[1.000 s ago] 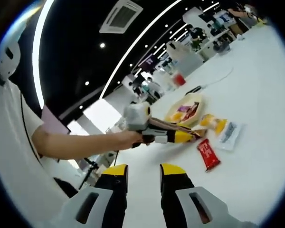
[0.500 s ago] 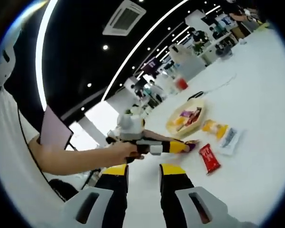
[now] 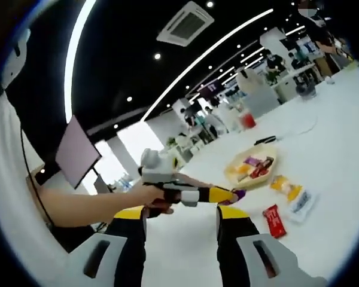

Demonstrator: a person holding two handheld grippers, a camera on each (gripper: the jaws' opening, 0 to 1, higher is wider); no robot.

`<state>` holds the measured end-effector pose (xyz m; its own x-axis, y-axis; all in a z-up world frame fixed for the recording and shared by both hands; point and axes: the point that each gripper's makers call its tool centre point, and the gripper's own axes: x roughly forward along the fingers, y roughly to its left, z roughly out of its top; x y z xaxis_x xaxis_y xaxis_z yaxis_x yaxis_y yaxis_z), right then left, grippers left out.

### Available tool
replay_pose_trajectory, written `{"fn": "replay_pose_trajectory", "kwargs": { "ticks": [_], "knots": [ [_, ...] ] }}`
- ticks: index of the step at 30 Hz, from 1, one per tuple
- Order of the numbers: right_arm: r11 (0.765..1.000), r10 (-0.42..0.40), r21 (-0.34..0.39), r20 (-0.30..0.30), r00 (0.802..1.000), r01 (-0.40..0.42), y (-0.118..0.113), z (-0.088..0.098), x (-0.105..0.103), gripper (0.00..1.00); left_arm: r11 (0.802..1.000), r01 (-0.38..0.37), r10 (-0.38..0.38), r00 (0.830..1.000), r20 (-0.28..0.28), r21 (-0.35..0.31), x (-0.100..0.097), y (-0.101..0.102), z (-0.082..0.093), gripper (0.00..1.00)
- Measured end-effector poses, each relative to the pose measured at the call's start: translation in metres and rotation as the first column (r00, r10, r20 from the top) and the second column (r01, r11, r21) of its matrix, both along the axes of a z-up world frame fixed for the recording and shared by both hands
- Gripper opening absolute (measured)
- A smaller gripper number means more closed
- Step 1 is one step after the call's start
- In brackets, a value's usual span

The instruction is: Place the target food into the container with the food tongs after gripping and lifting it, then release it inside without dropping or visibly crushing the food.

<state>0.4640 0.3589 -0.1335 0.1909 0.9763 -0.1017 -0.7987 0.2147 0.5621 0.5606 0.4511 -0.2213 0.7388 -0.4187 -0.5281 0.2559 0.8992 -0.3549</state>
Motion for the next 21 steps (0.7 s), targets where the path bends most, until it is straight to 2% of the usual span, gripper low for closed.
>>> {"fn": "replay_pose_trajectory", "kwargs": {
  "ticks": [2,4,7,9,14,17,21],
  "knots": [
    [1.0,0.004,0.003,0.018,1.0,-0.004,0.0,0.003,-0.005,0.47,1.0,-0.02,0.02,1.0,0.01,-0.023,-0.001,0.0,0.008,0.17],
    [1.0,0.003,-0.007,0.031,1.0,-0.002,-0.002,0.002,-0.008,0.49,1.0,-0.024,0.025,0.999,0.02,-0.019,-0.006,-0.002,0.014,0.17],
    [1.0,-0.019,-0.009,0.035,0.999,0.019,-0.007,0.001,-0.006,0.53,0.999,-0.033,0.034,0.999,0.02,-0.011,-0.012,-0.001,0.015,0.17],
    [0.999,-0.034,-0.011,0.003,0.999,0.034,-0.01,-0.001,-0.004,0.52,0.999,-0.044,0.044,0.999,0.015,-0.008,-0.015,0.001,0.014,0.17],
    [0.998,-0.048,-0.033,0.03,0.998,0.049,-0.009,-0.003,-0.002,0.52,0.994,-0.1,0.101,0.994,0.035,-0.039,-0.019,0.01,0.024,0.17],
    [0.998,-0.054,-0.041,0.029,0.998,0.055,-0.008,-0.003,-0.001,0.48,0.994,-0.106,0.107,0.993,0.042,-0.028,-0.019,0.011,0.027,0.18],
    [0.997,-0.068,-0.045,0.021,0.997,0.069,-0.006,-0.002,0.0,0.48,0.993,-0.116,0.118,0.991,0.056,-0.034,-0.016,0.014,0.029,0.18]
  ]
}}
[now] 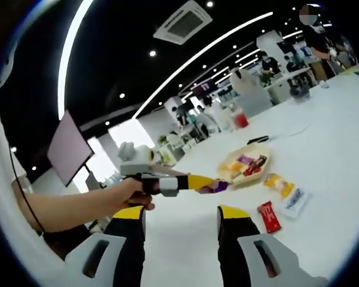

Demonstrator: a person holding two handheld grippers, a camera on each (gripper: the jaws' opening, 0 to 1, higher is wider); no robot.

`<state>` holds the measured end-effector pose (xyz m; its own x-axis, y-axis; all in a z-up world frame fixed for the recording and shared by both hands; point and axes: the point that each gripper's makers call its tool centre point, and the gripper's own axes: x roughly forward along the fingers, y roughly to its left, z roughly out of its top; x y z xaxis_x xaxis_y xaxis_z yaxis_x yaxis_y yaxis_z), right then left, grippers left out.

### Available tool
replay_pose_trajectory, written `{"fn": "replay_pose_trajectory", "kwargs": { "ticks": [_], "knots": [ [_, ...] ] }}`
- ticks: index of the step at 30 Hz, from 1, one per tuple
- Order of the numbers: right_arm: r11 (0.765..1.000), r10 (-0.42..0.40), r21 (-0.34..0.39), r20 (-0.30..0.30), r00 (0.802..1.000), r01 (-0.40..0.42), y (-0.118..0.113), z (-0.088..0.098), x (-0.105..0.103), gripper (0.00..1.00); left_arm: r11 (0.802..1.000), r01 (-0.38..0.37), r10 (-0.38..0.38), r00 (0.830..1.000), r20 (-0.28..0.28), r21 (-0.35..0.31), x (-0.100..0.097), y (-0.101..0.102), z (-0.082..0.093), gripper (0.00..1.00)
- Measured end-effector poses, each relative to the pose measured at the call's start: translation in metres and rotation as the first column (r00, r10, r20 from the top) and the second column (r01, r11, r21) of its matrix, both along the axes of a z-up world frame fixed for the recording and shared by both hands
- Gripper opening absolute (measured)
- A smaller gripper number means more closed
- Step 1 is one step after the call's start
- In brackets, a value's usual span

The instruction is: Place the target food into the container with the food tongs after gripping and lifting it, then release it inside without dropping or visibly crushing the food.

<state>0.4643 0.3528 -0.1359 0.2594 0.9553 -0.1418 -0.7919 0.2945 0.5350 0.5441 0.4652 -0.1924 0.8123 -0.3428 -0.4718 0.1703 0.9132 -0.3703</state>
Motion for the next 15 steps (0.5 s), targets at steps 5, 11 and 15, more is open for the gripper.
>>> {"fn": "replay_pose_trajectory", "kwargs": {
  "ticks": [5,11,15],
  "knots": [
    [1.0,-0.022,-0.02,-0.032,0.999,0.021,0.001,-0.009,0.005,0.47,1.0,0.002,-0.002,1.0,0.018,0.012,0.0,0.003,0.002,0.17],
    [0.999,-0.032,-0.031,-0.035,0.999,0.031,-0.001,-0.01,0.007,0.46,1.0,-0.012,0.011,0.999,0.043,0.019,0.005,0.007,0.006,0.16],
    [0.999,-0.034,-0.021,-0.056,0.998,0.033,-0.003,-0.01,0.009,0.46,0.999,-0.023,0.021,0.997,0.069,0.028,0.013,0.01,0.013,0.16]
  ]
}}
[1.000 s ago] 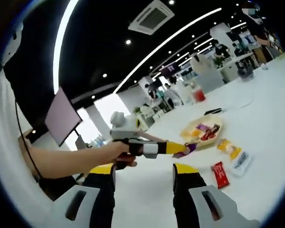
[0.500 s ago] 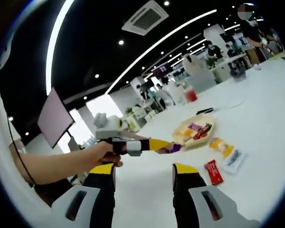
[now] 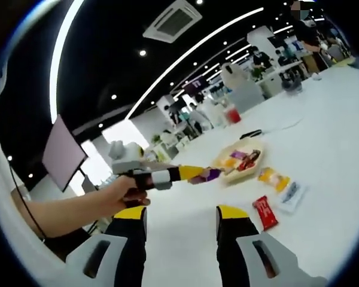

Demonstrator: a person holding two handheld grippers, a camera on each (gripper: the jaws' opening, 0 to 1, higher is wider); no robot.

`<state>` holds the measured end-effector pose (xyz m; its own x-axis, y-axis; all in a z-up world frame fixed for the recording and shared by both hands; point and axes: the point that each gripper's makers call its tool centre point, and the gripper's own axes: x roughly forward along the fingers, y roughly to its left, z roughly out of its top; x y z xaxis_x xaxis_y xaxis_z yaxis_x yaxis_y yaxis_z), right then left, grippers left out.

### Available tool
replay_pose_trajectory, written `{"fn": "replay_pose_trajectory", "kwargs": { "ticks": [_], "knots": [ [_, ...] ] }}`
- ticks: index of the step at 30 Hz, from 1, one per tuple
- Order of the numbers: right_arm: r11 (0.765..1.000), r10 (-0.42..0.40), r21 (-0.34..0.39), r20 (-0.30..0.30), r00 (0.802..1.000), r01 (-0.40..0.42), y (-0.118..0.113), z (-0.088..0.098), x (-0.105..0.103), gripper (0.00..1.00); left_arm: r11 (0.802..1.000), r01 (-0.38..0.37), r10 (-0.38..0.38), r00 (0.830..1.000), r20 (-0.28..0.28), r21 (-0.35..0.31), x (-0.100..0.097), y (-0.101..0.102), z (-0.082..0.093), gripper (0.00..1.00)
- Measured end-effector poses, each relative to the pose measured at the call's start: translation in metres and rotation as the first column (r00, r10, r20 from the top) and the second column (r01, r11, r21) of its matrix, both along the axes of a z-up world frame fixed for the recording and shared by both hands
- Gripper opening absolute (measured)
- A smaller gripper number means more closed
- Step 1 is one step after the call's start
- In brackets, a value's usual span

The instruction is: Place the target food into the container with the food tongs after gripping and lifting it, then release it inside without dropping or visibly crushing the food.

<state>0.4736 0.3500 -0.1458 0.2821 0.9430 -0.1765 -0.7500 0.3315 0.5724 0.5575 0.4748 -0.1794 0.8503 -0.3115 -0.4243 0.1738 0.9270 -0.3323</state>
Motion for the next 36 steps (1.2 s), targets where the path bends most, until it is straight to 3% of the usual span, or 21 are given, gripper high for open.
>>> {"fn": "replay_pose_trajectory", "kwargs": {
  "ticks": [6,12,17,20,28,30,32,36],
  "knots": [
    [1.0,-0.001,0.006,-0.013,1.0,0.001,-0.001,-0.001,0.005,0.46,1.0,-0.018,0.018,1.0,0.024,0.004,0.015,0.005,0.009,0.15],
    [1.0,0.005,0.011,0.011,1.0,-0.005,0.003,0.002,0.011,0.47,0.998,-0.052,0.05,0.997,0.057,0.026,0.036,0.029,0.023,0.15],
    [0.999,-0.039,0.023,0.019,0.999,0.039,-0.009,0.005,0.017,0.46,0.997,-0.065,0.061,0.994,0.086,0.052,0.056,0.049,0.039,0.15],
    [0.997,-0.077,0.017,-0.006,0.997,0.077,-0.018,-0.003,0.023,0.46,0.995,-0.064,0.057,0.995,0.083,0.079,0.069,0.057,0.043,0.15],
    [0.989,-0.141,0.028,-0.022,0.99,0.142,-0.026,-0.005,0.041,0.46,0.991,-0.06,0.05,0.995,0.086,0.123,0.096,0.073,0.049,0.16],
    [0.989,-0.146,0.026,-0.021,0.989,0.146,-0.025,-0.006,0.043,0.46,0.992,-0.054,0.045,0.996,0.079,0.113,0.101,0.072,0.049,0.19],
    [0.989,-0.146,0.024,-0.023,0.989,0.146,-0.024,-0.006,0.045,0.46,0.996,-0.063,0.057,0.994,0.097,0.064,0.107,0.071,0.053,0.21],
    [0.988,-0.148,0.032,-0.041,0.988,0.149,-0.021,-0.007,0.047,0.47,0.994,-0.067,0.057,0.99,0.126,0.083,0.109,0.075,0.054,0.23]
  ]
}}
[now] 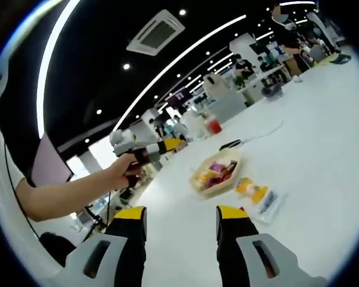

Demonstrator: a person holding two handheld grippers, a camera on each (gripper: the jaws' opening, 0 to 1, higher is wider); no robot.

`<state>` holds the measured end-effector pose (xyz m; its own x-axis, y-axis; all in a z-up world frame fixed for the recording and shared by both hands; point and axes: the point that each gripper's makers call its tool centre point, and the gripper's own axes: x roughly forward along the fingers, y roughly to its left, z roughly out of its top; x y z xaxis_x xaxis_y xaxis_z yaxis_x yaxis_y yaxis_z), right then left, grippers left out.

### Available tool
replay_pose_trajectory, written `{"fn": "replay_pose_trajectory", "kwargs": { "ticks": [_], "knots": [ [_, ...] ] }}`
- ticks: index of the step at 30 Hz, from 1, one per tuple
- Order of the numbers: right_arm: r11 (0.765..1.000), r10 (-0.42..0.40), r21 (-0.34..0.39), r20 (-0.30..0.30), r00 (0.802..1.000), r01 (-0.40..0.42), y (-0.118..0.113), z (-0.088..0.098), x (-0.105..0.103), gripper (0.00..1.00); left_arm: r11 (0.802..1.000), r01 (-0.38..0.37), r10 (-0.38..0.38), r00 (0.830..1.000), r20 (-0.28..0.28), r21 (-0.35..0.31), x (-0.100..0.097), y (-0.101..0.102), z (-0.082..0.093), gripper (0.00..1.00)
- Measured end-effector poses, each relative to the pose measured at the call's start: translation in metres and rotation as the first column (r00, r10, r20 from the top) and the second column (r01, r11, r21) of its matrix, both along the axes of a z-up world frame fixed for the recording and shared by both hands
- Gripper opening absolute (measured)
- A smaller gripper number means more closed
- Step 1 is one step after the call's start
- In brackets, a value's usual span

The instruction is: Place the target food into the container with the food tongs after gripping and lifting it, then release it inside without dropping or visibly crushing the food.

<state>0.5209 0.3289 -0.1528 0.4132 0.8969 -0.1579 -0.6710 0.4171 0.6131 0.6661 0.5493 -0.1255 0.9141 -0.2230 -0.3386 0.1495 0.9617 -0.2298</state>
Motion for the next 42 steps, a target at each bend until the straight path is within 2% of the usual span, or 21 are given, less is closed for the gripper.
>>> {"fn": "replay_pose_trajectory", "kwargs": {
  "ticks": [8,14,20,29,37,42],
  "knots": [
    [1.0,0.02,-0.013,-0.002,1.0,-0.02,0.004,-0.004,-0.005,0.5,1.0,0.001,-0.002,1.0,-0.016,-0.027,-0.017,0.001,-0.009,0.24],
    [0.999,0.008,-0.037,0.029,1.0,-0.007,0.001,-0.004,-0.006,0.54,0.999,-0.002,0.001,1.0,-0.019,-0.043,-0.036,-0.002,-0.009,0.24],
    [0.998,-0.043,-0.037,0.056,0.997,0.045,-0.008,0.0,-0.002,0.6,0.999,-0.001,0.001,1.0,-0.006,-0.05,-0.049,-0.007,0.001,0.24],
    [0.997,-0.054,-0.046,0.078,0.996,0.058,-0.014,0.004,-0.011,0.64,0.997,0.014,-0.012,1.0,0.022,-0.07,-0.062,-0.029,0.019,0.24],
    [0.997,-0.054,-0.039,0.136,0.989,0.06,-0.023,0.011,-0.011,0.64,0.995,-0.006,0.008,1.0,0.028,-0.095,-0.08,-0.039,0.025,0.24],
    [0.996,-0.068,-0.057,0.123,0.99,0.075,-0.033,0.001,-0.009,0.64,0.992,-0.023,0.026,0.999,0.027,-0.122,-0.089,-0.042,0.022,0.24]
  ]
}}
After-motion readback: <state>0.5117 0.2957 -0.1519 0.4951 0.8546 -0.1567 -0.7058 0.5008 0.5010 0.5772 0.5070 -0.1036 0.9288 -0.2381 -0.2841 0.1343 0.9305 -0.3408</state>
